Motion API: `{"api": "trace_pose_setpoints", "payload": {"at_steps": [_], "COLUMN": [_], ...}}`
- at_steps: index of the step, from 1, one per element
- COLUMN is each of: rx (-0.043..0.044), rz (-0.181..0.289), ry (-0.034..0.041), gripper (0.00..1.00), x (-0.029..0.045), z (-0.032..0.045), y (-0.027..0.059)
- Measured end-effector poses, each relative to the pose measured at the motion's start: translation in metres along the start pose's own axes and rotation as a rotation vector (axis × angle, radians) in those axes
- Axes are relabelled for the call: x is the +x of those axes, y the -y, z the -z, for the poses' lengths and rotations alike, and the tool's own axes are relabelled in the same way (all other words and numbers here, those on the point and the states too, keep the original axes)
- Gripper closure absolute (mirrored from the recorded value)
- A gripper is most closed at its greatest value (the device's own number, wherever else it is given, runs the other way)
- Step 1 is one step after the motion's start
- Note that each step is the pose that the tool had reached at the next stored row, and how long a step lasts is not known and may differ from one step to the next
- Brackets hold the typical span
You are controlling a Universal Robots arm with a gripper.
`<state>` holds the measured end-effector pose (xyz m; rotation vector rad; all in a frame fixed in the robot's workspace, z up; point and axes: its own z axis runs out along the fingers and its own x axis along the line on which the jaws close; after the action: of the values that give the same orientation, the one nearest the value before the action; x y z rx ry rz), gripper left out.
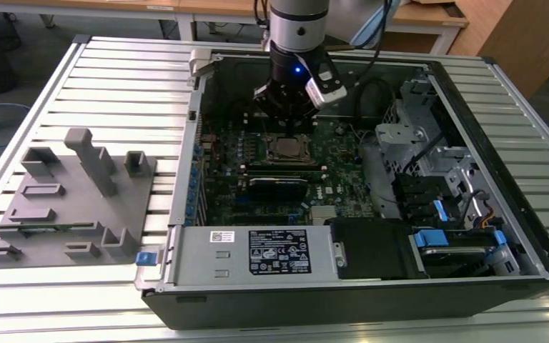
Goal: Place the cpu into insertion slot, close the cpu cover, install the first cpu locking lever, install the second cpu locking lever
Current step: 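Install the first cpu locking lever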
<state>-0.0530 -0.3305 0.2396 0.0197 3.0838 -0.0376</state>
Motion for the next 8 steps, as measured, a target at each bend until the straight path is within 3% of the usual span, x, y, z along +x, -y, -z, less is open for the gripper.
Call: {"api": "trace_pose_setpoints", "payload": {"at_steps": [3,8], "rx": [-0.0122,-0.0123], "rz": [-0.001,-0.001], "ry": [-0.0019,-0.0018], "gripper": [0.89,0.89], "x": [0.0,0.0001], "z": [-0.0003,-0.0004], "y": [0.0005,0.0005]}}
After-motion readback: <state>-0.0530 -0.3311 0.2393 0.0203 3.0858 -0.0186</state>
